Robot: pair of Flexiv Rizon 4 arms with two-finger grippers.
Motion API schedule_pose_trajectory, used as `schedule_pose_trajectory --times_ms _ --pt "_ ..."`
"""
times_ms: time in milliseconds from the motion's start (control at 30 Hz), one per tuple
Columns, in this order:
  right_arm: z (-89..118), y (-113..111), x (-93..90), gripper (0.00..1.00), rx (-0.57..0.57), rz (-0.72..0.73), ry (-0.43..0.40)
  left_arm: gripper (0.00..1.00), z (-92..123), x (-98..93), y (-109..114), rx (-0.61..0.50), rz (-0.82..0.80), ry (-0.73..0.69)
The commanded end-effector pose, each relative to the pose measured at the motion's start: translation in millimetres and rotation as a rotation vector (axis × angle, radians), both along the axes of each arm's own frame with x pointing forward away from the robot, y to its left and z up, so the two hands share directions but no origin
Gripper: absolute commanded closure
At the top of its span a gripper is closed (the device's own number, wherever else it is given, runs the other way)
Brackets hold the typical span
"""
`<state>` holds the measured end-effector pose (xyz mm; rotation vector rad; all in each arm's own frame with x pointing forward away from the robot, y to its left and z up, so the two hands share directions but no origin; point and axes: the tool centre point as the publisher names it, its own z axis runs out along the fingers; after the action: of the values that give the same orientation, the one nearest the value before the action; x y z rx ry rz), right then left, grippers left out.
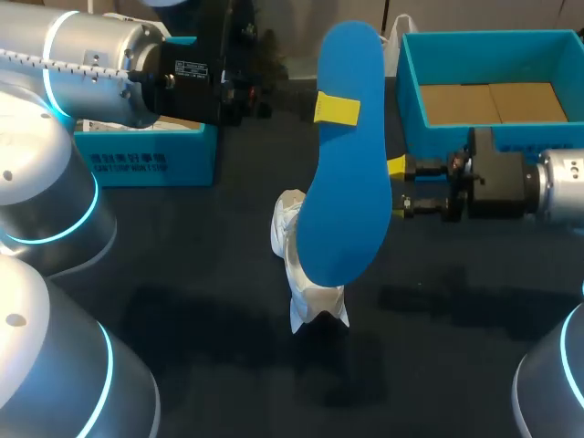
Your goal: Take the shoe out of the shoebox, open the shoe tongue, remove and reinsert the insole, then place the shoe into the shoebox
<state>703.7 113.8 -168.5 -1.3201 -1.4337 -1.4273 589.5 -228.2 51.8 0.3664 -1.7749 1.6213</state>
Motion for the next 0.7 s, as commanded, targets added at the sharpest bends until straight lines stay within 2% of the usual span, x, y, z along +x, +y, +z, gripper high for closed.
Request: schedule_pose_trajectory --times_ms 33,133,300,700 --pt "0.0 1.1 0.3 0.00 -0.003 -0.001 0.001 1.00 -0.3 -0.4 -0.1 0.002 0.000 -0.001" --pt "-2.2 1.9 0.8 0.00 0.040 0.032 0.003 1.00 -0.3 -0.4 -0.1 0.002 0.000 -0.001" --pt "3.0 5.3 -4.5 0.00 0.045 0.119 0.039 1.00 -0.3 -0.4 -0.1 0.002 0.000 -0.001" --pt "5.0 5.5 -5.6 0.00 0.025 0.116 0.038 1.00 -0.3 -0.4 -0.1 0.002 0.000 -0.001"
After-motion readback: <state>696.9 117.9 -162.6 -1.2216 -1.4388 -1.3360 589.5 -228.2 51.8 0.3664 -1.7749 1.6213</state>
